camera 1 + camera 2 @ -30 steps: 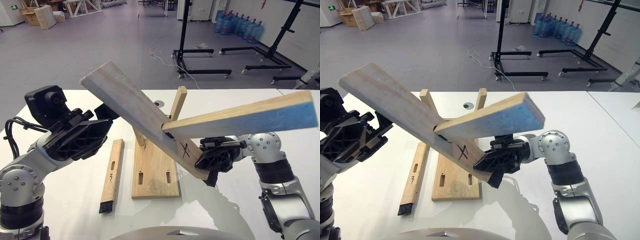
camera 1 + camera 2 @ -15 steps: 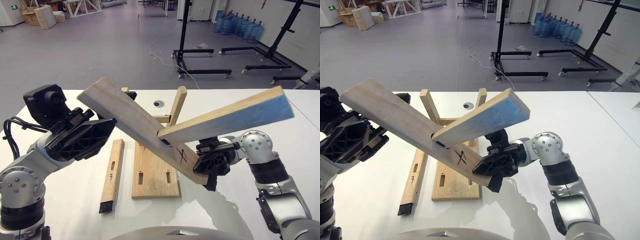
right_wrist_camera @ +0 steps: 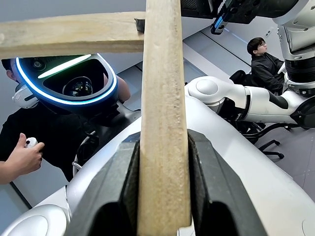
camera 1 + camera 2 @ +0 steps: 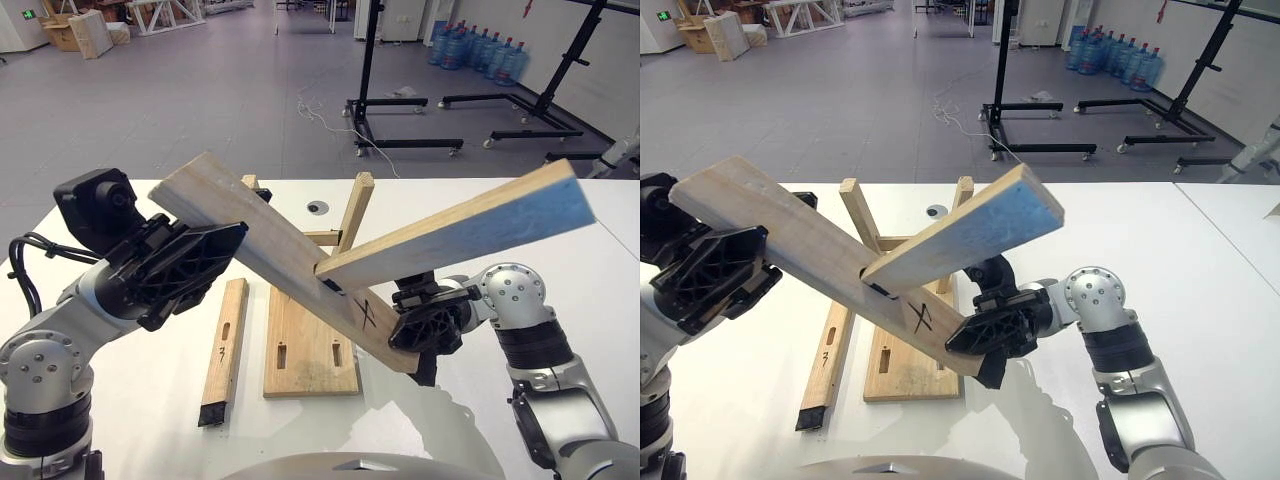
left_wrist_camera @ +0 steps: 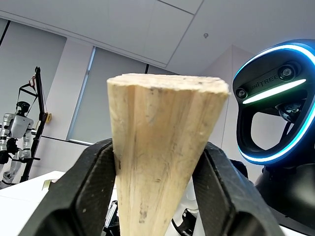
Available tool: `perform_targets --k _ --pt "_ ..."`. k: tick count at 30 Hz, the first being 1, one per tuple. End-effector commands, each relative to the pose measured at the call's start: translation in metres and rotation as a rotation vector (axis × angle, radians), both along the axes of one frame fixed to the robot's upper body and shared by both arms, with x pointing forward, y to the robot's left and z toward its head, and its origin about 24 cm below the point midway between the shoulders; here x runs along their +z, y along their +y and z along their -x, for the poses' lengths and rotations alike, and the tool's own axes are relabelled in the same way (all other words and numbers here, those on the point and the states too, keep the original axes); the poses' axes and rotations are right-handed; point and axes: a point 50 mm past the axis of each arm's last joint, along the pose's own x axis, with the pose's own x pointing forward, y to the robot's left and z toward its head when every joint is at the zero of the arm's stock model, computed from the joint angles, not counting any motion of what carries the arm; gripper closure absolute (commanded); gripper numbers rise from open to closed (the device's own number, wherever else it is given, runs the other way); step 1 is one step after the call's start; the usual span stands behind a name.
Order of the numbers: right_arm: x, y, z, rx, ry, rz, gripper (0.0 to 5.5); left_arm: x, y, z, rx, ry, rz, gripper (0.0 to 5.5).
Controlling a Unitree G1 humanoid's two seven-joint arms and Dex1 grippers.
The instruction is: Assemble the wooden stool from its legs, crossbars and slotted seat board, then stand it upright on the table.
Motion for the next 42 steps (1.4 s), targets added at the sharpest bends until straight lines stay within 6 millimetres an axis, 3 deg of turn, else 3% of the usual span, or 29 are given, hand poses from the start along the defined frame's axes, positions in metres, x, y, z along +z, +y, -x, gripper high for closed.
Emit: perform_targets --k 1,2,5,9,15,20,23,28,34,42 --pt "-0.001 0.001 -0.005 -0.061 -0.01 0.013 4.47 0.001 0.001 0.002 -0.015 -0.024 0.009 3.31" --pt "-0.002 0.001 -0.005 -0.074 -0.014 0.019 4.47 0.0 0.002 0.002 -0.009 -0.021 0.009 3.31" --pt "-0.008 -0.001 -0.01 -0.164 0.006 0.039 3.76 -0.004 0.003 0.0 0.02 -0.02 -0.028 3.33" --pt "-0.011 -0.018 -0.008 -0.23 0.03 0.067 3.06 -0.001 0.009 0.001 0.058 -0.048 -0.02 3.34" --pt "-0.026 -0.06 -0.015 -0.586 0.006 0.188 3.01 0.001 0.027 0.002 0.159 -0.074 -0.065 3.34" --pt "-0.028 -0.092 -0.036 -1.006 -0.087 0.248 3.01 -0.032 0.039 0.002 0.358 -0.055 -0.391 3.35" --pt "-0.032 -0.099 -0.043 -1.147 -0.105 0.273 3.01 -0.054 0.045 0.003 0.393 -0.016 -0.485 3.35" --pt "-0.035 -0.099 -0.044 -1.168 -0.124 0.324 3.01 -0.079 0.048 -0.001 0.377 -0.006 -0.564 3.35" --pt "-0.029 -0.1 -0.051 -1.16 -0.119 0.336 3.01 -0.081 0.039 -0.022 0.303 -0.065 -0.594 3.36" --pt "-0.03 -0.094 -0.053 -1.18 -0.131 0.361 3.01 -0.09 0.043 -0.022 0.355 -0.072 -0.732 3.37"
